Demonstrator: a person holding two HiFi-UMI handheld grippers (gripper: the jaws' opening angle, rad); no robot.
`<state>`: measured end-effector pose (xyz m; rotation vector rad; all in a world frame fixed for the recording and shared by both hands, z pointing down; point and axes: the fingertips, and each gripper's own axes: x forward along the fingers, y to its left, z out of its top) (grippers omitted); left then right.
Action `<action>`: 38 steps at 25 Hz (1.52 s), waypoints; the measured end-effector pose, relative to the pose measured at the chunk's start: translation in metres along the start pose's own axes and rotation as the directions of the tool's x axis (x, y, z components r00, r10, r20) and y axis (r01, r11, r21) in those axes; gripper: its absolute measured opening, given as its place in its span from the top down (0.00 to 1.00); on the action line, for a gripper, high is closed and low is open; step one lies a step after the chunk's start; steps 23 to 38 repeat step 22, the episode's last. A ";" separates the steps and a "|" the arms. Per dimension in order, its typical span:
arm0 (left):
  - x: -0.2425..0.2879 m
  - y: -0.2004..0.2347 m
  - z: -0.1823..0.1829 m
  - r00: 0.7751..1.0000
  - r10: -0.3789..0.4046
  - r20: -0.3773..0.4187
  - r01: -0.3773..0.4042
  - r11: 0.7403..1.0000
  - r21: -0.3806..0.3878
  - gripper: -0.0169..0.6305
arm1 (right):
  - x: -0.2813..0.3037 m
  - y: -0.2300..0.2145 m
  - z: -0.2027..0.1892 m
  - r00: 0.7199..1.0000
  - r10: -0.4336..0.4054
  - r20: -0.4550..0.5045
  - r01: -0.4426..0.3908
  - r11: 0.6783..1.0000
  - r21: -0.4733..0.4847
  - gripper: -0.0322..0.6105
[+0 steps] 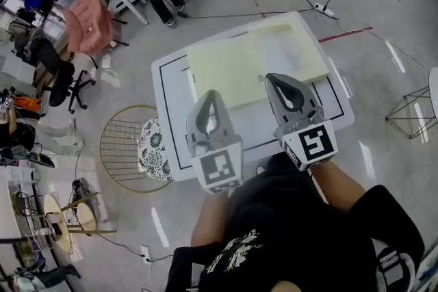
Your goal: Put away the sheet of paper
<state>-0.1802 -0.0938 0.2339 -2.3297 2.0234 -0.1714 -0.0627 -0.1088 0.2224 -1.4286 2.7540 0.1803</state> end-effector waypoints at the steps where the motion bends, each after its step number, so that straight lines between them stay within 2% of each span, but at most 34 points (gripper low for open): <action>1: 0.000 0.002 0.001 1.000 0.003 0.005 -0.003 1.000 0.002 0.97 | 0.001 0.000 0.002 1.000 -0.004 0.007 0.004 1.000 -0.002 0.96; 9: -0.001 0.010 0.004 1.000 0.010 0.021 -0.010 1.000 -0.009 0.97 | 0.002 0.002 0.000 1.000 -0.023 0.004 0.023 1.000 -0.013 0.96; 22: 0.003 0.005 0.005 0.999 -0.026 0.047 0.028 0.999 -0.033 0.97 | -0.001 0.004 0.002 0.999 -0.044 -0.011 0.043 0.998 -0.048 0.96; 38: 0.003 0.005 0.005 0.999 -0.026 0.047 0.028 0.999 -0.033 0.97 | -0.001 0.004 0.002 0.999 -0.044 -0.011 0.043 0.998 -0.048 0.96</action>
